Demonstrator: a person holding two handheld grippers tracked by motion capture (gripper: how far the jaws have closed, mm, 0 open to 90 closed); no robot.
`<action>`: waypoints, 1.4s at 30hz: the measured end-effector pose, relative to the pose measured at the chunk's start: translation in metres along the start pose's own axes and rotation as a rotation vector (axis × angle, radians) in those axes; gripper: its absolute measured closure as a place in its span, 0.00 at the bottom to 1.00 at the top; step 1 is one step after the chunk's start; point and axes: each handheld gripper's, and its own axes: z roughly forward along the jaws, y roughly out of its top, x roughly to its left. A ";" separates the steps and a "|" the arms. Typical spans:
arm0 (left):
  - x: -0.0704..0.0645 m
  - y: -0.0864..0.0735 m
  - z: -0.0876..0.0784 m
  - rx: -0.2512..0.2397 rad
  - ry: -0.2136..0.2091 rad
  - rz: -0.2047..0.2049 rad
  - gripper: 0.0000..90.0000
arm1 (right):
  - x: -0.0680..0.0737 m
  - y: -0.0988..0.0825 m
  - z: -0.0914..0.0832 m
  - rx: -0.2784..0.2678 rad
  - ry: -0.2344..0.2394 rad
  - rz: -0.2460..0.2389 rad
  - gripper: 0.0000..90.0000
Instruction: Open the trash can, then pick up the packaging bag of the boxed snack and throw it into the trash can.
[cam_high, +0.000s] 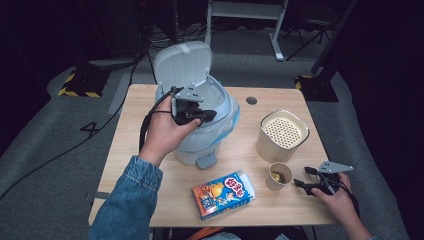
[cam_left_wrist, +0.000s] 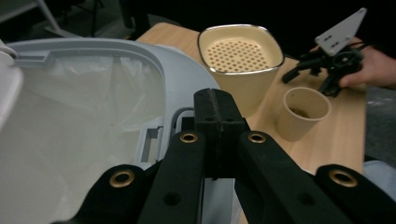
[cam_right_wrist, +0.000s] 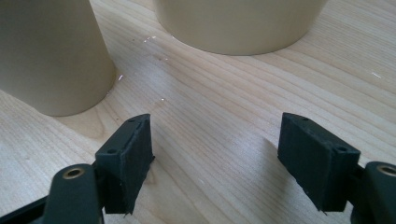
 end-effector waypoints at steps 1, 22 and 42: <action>-0.001 0.000 -0.001 0.007 0.021 0.012 1.00 | 0.000 0.000 0.000 0.000 0.001 0.000 0.29; -0.036 -0.042 -0.047 -0.102 -0.083 0.013 0.49 | -0.001 -0.002 -0.003 -0.001 0.011 -0.001 0.31; -0.033 -0.176 -0.037 -0.009 -0.004 -0.033 0.44 | 0.013 0.030 -0.054 -0.067 0.106 -0.045 0.39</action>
